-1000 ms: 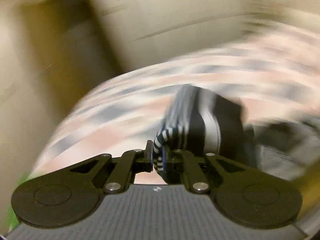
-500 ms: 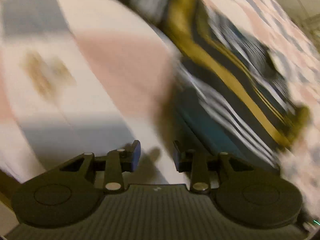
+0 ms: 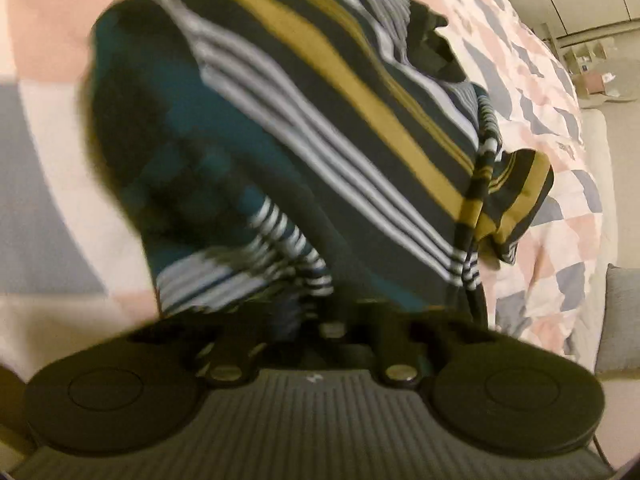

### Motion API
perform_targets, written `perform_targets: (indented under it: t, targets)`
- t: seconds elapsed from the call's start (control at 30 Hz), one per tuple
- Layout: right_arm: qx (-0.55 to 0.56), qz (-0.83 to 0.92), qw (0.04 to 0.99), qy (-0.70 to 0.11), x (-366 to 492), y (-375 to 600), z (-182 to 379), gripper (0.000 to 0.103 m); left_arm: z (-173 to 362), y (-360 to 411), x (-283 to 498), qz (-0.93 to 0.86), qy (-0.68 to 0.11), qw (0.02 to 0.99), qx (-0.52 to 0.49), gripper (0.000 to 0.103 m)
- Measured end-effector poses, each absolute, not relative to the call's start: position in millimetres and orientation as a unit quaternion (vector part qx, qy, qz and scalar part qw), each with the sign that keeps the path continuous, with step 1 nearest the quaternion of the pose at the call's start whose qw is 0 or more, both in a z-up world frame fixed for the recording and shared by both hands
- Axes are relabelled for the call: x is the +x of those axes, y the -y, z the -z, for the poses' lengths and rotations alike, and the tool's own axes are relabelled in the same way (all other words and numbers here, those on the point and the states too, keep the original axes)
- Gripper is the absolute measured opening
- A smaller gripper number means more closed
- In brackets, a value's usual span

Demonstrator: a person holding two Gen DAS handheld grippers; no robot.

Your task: Fold clothes

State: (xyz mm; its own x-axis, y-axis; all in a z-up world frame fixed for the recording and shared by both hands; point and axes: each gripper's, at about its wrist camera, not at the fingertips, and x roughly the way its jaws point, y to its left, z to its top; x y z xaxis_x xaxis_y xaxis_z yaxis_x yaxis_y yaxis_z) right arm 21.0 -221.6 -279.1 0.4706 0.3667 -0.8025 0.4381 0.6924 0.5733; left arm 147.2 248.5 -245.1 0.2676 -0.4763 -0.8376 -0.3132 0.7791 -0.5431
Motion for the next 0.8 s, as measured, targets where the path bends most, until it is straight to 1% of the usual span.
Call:
perform_targets:
  t: [0.07,0.1,0.2,0.3,0.37,0.4,0.43,0.5,0.57,0.6,0.63,0.67,0.7,0.73,0.8]
  targets:
    - [0.378,0.003,0.768,-0.517,25,223,280,0.077,221,-253,133,0.059,-0.579,0.755,-0.302,0.007]
    - [0.368,-0.009,0.772,-0.518,26,224,278,0.077,204,-258,125,0.048,-0.564,0.777,-0.274,0.002]
    - [0.302,-0.055,0.798,-0.519,31,217,269,0.077,162,-294,108,-0.011,-0.521,0.829,-0.204,0.003]
    - [0.204,-0.112,0.823,-0.519,38,198,264,0.077,169,-326,105,-0.036,-0.535,0.818,-0.210,0.005]
    - [0.140,-0.138,0.834,-0.515,42,182,267,0.077,180,-341,103,-0.043,-0.545,0.804,-0.234,0.017]
    - [0.127,-0.141,0.838,-0.512,44,177,270,0.077,189,-344,102,-0.039,-0.549,0.794,-0.259,0.027]
    - [0.126,-0.142,0.840,-0.509,47,174,274,0.077,199,-344,102,-0.038,-0.549,0.787,-0.279,0.037]
    - [0.147,-0.142,0.844,-0.496,51,172,279,0.077,219,-339,104,-0.039,-0.553,0.778,-0.297,0.050]
    - [0.166,-0.137,0.845,-0.489,54,172,281,0.077,243,-334,108,-0.040,-0.575,0.769,-0.278,0.050]
    - [0.171,-0.136,0.845,-0.489,55,171,282,0.076,257,-330,112,-0.039,-0.594,0.760,-0.260,0.046]
    - [0.181,-0.134,0.842,-0.490,56,171,282,0.068,268,-328,114,-0.031,-0.609,0.752,-0.252,0.027]
    - [0.196,-0.133,0.837,-0.493,57,172,280,0.061,274,-327,117,-0.018,-0.619,0.745,-0.246,0.018]
    - [0.212,-0.131,0.832,-0.496,57,174,278,0.040,272,-326,120,-0.003,-0.623,0.746,-0.237,0.012]
    - [0.234,-0.132,0.824,-0.498,57,175,274,0.025,267,-325,124,0.010,-0.624,0.748,-0.225,0.009]
    - [0.283,-0.140,0.806,-0.500,55,178,260,0.022,237,-332,132,0.056,-0.607,0.762,-0.219,0.008]
